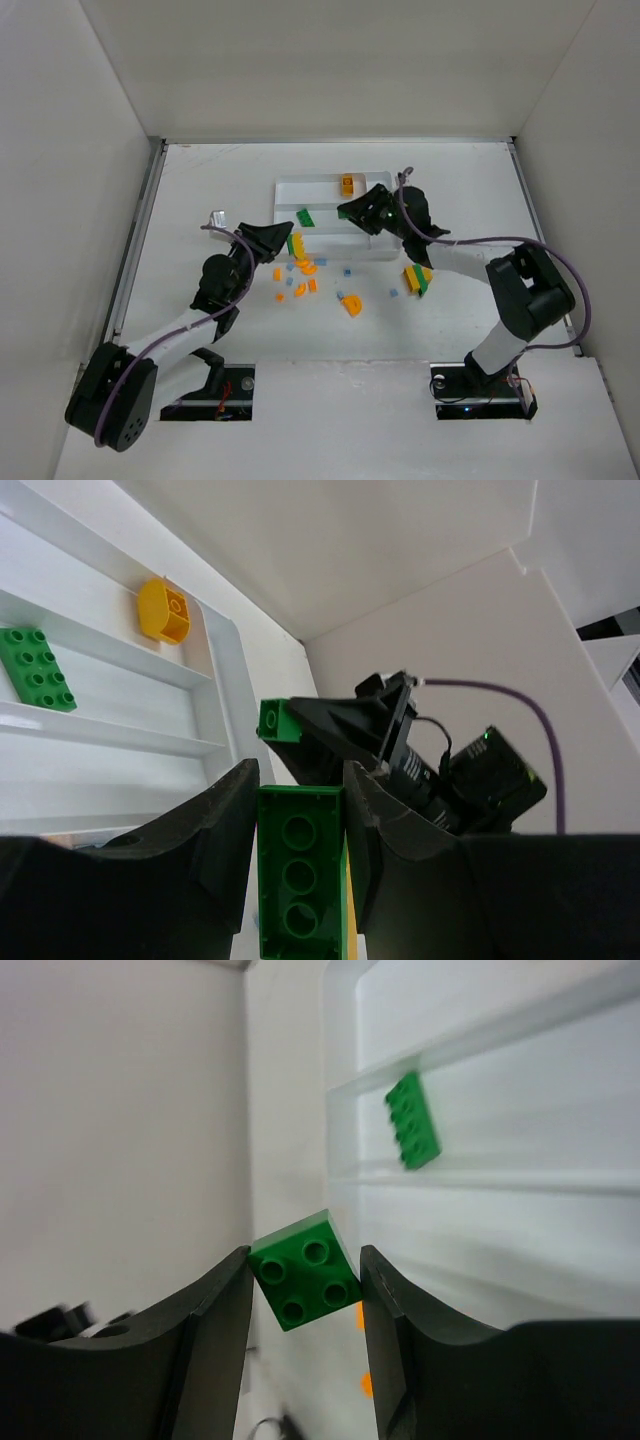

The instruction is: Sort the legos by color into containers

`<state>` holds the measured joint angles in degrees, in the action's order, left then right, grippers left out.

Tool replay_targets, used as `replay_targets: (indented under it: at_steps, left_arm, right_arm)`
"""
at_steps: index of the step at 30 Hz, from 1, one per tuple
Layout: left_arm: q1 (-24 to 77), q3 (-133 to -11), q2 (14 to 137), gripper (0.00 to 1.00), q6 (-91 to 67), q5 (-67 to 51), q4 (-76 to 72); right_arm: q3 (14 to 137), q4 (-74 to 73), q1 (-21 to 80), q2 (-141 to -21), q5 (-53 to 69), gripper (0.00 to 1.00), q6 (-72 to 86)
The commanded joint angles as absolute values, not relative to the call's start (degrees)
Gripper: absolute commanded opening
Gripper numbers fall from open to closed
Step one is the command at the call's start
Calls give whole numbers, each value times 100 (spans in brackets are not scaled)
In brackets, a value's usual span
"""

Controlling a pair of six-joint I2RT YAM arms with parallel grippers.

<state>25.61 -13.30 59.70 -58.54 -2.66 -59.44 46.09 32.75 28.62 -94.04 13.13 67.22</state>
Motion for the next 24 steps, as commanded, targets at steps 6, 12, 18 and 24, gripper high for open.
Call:
replay_targets:
  at_steps: [6,12,18,24]
  left_arm:
    - [2535,-1064,4967,23,-5836,-369,-5336]
    - [2588,-923,4720,24,-5880,-351,-5142]
    - [2580,-765,4623,24,-5941,-360,-5133]
    - [2580,-808,4684,24,-5968,-369,-5133]
  right_arm:
    - [7143,-728,3554,-10106,-843,22,3455]
    - [8067,-1247,3731,-10801,-1046,26,3164]
    - [8639,-1433,3880,-11267,-1151,29,3146]
    - [8789,-1222,3880,-11417,-1160,43,3296]
